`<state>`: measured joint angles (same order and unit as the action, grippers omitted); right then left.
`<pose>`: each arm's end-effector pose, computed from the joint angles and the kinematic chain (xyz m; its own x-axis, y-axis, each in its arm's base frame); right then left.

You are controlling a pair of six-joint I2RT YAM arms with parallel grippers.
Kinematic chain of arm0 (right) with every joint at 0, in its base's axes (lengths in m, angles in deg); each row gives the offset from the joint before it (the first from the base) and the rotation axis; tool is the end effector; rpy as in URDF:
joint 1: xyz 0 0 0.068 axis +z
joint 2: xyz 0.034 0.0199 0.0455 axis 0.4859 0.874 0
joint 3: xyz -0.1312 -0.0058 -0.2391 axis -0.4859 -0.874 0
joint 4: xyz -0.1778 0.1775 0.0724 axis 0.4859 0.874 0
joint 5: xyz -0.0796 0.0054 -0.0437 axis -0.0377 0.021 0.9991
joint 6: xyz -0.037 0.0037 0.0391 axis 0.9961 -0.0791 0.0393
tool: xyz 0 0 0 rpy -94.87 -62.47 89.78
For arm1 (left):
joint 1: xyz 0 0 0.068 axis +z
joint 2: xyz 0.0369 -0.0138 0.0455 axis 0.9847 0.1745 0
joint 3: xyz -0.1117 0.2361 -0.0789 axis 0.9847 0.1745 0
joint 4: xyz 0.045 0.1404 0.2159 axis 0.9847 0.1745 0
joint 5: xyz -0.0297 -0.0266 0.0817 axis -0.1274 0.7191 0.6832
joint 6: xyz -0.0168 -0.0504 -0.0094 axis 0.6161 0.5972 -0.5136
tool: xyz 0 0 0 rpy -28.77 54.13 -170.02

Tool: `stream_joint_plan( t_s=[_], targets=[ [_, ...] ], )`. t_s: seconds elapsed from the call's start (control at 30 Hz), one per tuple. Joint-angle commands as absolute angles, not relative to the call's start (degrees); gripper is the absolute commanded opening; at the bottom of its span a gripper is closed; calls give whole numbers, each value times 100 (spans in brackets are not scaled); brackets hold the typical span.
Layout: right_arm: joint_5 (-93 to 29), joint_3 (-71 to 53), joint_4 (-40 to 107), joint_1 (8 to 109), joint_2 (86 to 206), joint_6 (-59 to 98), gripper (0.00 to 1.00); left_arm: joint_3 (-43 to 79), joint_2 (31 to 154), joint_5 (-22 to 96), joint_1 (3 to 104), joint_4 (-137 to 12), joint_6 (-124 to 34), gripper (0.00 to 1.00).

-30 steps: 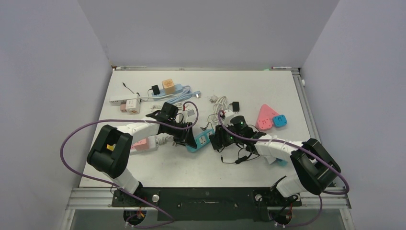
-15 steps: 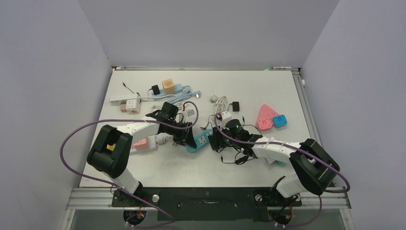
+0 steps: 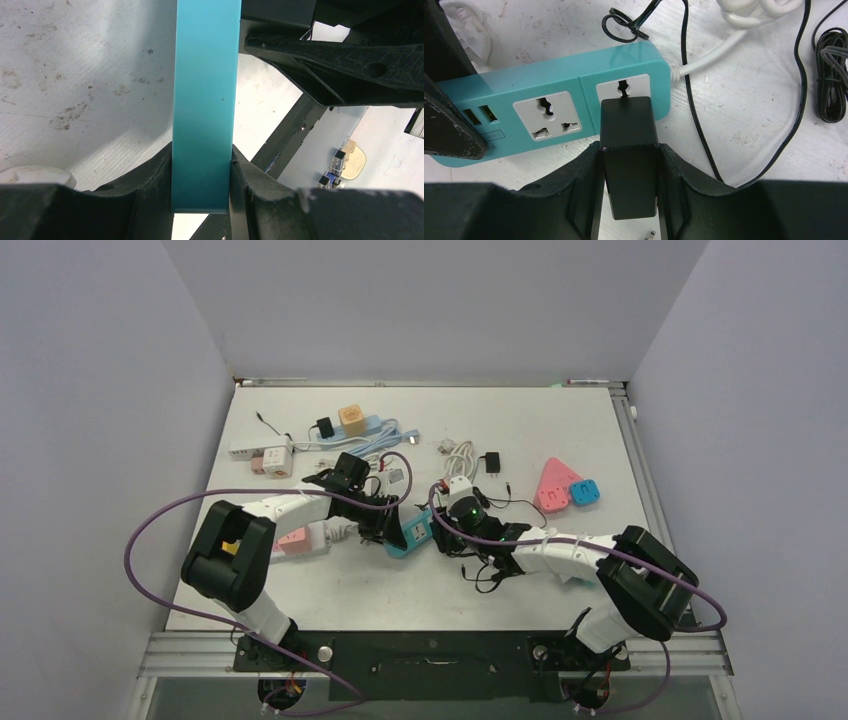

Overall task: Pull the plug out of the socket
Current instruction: Remove the plug from the socket.

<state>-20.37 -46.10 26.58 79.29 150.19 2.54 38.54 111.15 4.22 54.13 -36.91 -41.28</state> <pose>0.1897 0.2237 0.1683 -0.6752 -0.1800 -0.7153 -0.5008 0.8238 0.2655 0.2599 -0.1517 0.1643 -0.9419 0.2371 -0.2379 0.3357 0.6457 -0.6858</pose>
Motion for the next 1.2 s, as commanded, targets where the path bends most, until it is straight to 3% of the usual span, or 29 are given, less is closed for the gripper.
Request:
stream_joint_plan(
  t_s=[0.0,0.5,1.17],
  targets=[
    [-2194,-4482,2680,8092,15135,-13,5,3681,11043,872,5323,-3593,-3902,0],
    [-3099,-4883,2558,7279,14519,140,5,3676,11016,1050,5372,-3555,-3902,0],
    [-3471,-4966,2552,6871,14615,250,5,3666,11028,1097,5376,-3532,-3919,0]
  ],
)
